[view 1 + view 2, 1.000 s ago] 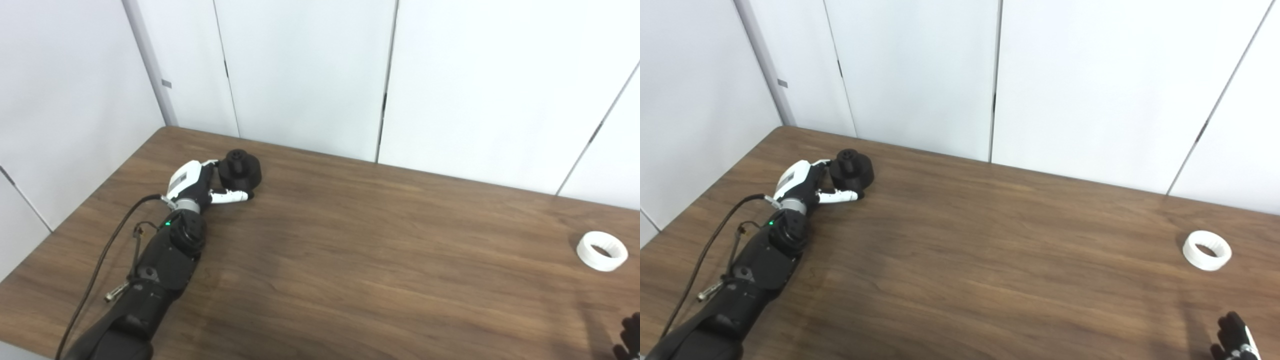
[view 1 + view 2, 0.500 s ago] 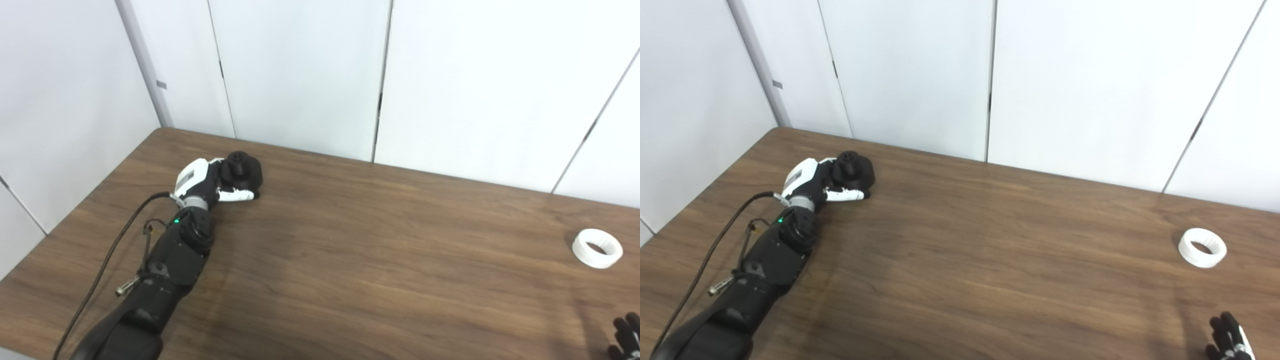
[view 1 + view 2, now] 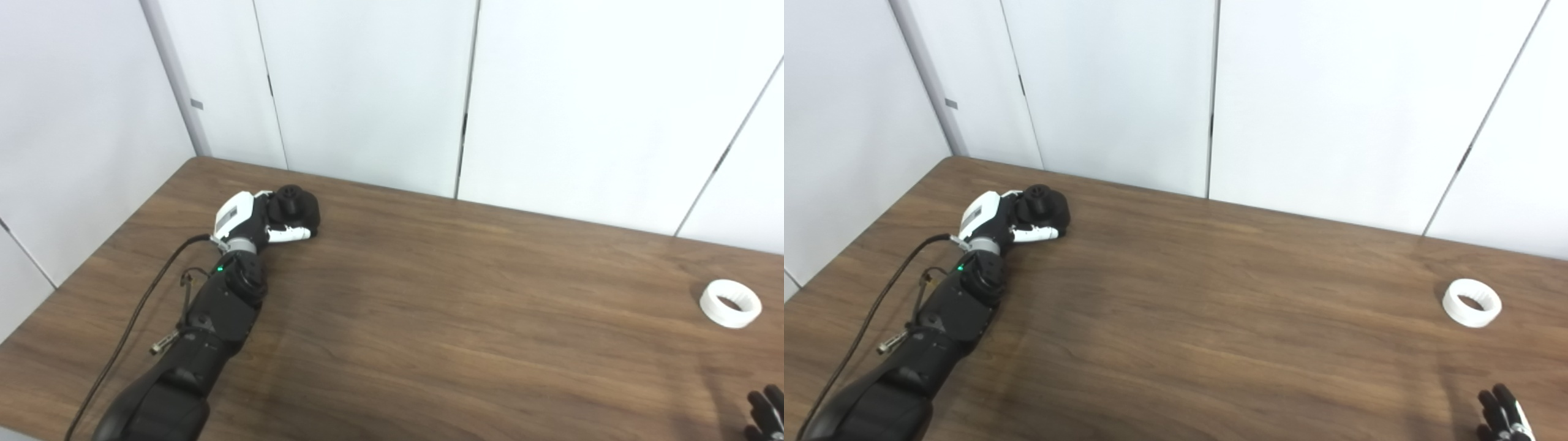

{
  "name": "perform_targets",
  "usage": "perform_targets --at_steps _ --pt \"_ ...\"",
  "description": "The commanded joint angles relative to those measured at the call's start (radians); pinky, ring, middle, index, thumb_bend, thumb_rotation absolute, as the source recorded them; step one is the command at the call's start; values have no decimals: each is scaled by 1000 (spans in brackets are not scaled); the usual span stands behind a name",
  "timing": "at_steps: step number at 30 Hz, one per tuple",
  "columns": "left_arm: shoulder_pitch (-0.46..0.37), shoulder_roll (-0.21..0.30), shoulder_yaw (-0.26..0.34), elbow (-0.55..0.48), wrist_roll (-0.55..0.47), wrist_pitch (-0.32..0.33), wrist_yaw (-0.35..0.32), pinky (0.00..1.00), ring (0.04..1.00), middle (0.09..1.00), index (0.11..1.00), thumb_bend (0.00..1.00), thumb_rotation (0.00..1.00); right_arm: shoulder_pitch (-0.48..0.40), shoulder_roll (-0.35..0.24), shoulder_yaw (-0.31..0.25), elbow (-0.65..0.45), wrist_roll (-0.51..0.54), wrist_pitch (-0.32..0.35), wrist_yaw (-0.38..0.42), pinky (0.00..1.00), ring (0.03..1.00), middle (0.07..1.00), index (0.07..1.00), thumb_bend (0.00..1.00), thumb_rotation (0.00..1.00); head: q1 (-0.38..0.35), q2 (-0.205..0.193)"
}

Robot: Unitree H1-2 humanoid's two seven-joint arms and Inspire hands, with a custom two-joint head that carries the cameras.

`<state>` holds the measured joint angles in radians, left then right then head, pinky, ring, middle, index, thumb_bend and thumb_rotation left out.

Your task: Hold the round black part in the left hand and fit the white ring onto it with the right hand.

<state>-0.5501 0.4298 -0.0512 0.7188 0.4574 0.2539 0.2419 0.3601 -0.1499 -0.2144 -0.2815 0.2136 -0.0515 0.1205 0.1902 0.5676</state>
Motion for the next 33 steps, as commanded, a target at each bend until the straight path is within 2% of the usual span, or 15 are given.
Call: perform_targets --at_steps 1,9,12,16,19,20,21,22,24,27,33 --pt "-52 27 9 -16 -3 10 17 1000 958 902 813 1000 359 -17 -10 2 -31 11 -38 6 1000 1000 953 947 629 1000 1 1" --pt "-50 28 -19 3 20 19 24 972 948 894 778 1000 353 -14 -6 2 -45 -3 -24 -6 1000 993 942 943 613 1000 0 5" --pt "-51 29 -29 -5 27 48 17 963 942 885 756 1000 349 -14 -10 0 -44 -1 -32 -3 1000 992 938 941 609 1000 4 9" --pt "-56 28 -36 -4 34 76 29 969 928 864 697 955 282 -11 -10 0 -54 -6 -29 -6 1000 989 936 927 615 1000 3 11" --pt "-55 21 -21 7 22 44 75 967 912 835 629 924 223 -11 -13 -1 -53 0 -30 -1 1000 992 939 926 614 1000 3 11" --pt "-53 17 -10 8 10 29 88 987 914 821 545 689 132 -12 -14 -1 -53 0 -30 0 1000 996 942 929 611 1000 3 11" --pt "-52 13 -1 9 0 18 95 993 911 813 515 609 99 -12 -15 -1 -55 -1 -29 0 1000 998 944 930 606 1000 4 10" --pt "-51 11 4 9 -6 13 98 956 894 800 498 568 77 -12 -14 -1 -58 -2 -26 -2 1000 999 943 930 597 1000 2 12" --pt "-52 13 2 22 -7 3 99 857 860 776 484 533 54 -12 -14 0 -60 -3 -22 -3 1000 994 939 927 604 1000 -1 11" --pt "-50 14 -5 25 -1 -3 101 769 829 763 481 524 48 -12 -11 -1 -60 -4 -20 -7 1000 990 932 924 620 1000 -2 11" --pt "-50 18 -12 32 0 -32 112 697 813 766 483 522 48 -17 -10 -1 -52 -14 -21 -12 1000 985 931 924 631 1000 -7 5"
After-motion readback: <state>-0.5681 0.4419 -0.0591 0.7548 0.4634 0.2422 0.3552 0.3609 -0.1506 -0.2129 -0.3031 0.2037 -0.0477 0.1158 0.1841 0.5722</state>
